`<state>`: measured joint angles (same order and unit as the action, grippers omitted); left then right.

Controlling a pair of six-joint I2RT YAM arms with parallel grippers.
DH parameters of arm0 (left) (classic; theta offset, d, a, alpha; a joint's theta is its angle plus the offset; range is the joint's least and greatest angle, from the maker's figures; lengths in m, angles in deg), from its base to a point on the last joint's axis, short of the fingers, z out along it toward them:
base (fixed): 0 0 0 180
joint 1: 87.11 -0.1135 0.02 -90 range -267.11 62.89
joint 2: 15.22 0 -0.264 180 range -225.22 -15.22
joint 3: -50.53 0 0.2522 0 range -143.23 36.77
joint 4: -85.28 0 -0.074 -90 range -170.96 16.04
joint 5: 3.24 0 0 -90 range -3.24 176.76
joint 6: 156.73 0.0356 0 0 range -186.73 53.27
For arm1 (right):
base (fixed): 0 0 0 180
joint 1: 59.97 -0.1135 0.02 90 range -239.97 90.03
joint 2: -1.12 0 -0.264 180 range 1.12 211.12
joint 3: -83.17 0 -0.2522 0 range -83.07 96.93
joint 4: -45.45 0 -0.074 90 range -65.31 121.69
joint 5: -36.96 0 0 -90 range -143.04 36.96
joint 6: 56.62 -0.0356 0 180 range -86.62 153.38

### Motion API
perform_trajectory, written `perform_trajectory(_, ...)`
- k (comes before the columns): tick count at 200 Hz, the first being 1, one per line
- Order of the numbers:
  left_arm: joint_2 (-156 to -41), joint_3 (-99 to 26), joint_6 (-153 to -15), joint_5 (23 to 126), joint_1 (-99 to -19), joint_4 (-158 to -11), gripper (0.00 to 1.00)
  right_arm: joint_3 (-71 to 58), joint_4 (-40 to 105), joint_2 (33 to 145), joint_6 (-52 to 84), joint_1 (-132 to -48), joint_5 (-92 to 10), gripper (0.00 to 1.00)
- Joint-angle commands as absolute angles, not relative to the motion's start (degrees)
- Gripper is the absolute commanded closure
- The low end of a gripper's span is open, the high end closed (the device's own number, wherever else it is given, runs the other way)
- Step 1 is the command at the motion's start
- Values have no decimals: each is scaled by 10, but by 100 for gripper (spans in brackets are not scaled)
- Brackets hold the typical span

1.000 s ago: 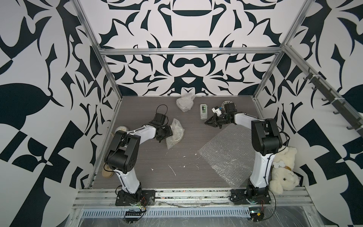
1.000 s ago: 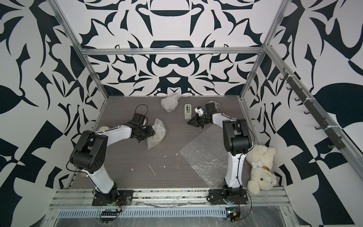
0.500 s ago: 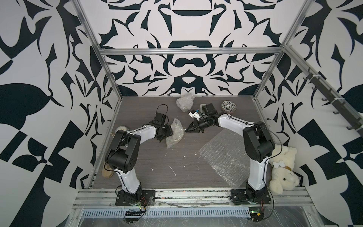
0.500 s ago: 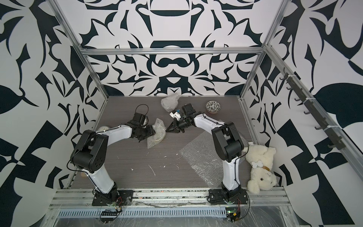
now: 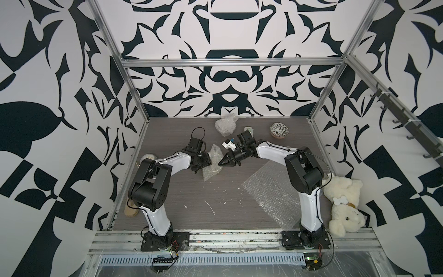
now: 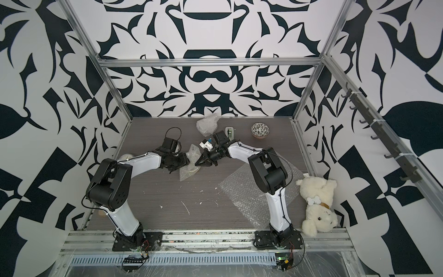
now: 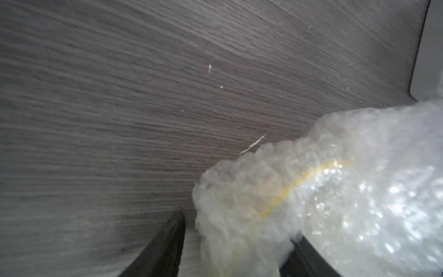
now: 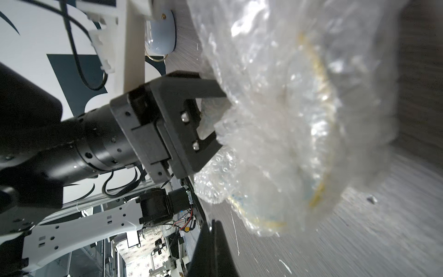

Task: Wrap bowls in bubble wrap
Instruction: Stick the tape on the bubble wrap.

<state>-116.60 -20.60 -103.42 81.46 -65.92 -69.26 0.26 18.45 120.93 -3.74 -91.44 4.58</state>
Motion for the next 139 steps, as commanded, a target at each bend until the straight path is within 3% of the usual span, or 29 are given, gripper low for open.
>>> perform_trajectory(1,-1181,-206,-1036,822,-655,-668,38,24,197,1211,-42,-913,41,100)
perform_trajectory(139,-1161,-208,-1036,826,-650,-665,38,22,188,1187,-60,-930,44,100)
